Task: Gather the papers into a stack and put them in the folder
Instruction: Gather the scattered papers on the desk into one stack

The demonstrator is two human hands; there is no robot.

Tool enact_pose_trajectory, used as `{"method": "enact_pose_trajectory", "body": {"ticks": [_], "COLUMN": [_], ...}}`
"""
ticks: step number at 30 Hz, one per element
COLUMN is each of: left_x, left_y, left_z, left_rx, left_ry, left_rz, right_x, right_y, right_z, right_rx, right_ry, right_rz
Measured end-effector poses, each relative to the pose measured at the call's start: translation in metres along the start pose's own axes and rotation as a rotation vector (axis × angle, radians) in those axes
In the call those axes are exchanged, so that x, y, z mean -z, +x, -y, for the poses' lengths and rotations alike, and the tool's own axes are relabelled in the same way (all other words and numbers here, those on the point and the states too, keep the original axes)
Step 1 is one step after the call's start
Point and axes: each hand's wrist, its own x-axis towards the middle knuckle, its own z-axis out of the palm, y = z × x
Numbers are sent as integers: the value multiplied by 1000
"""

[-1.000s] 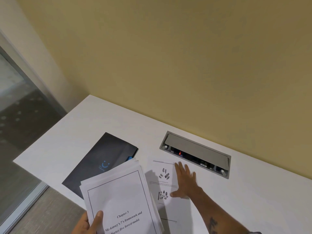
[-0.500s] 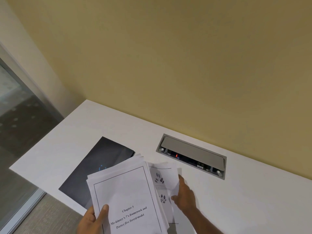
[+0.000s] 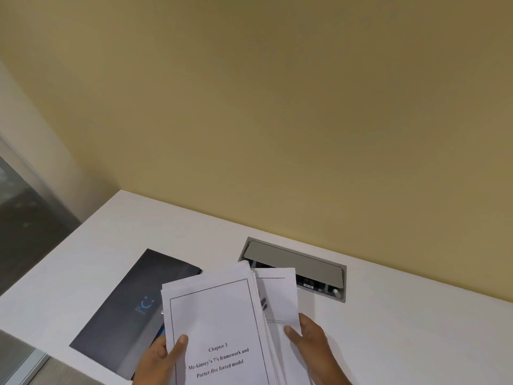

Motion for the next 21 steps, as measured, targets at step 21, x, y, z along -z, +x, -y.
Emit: {"method": "enact_pose_trajectory", "body": {"ticks": [21], "left_x": [-56], "left_y": [15], "left_z": [-8], "left_rx": [56], "left_ry": [338], "left_rz": [207], "right_x": [8], "right_y": [-41], "right_z": [-8], "right_rx": [34], "right_ry": [-33], "right_rz": [234]}}
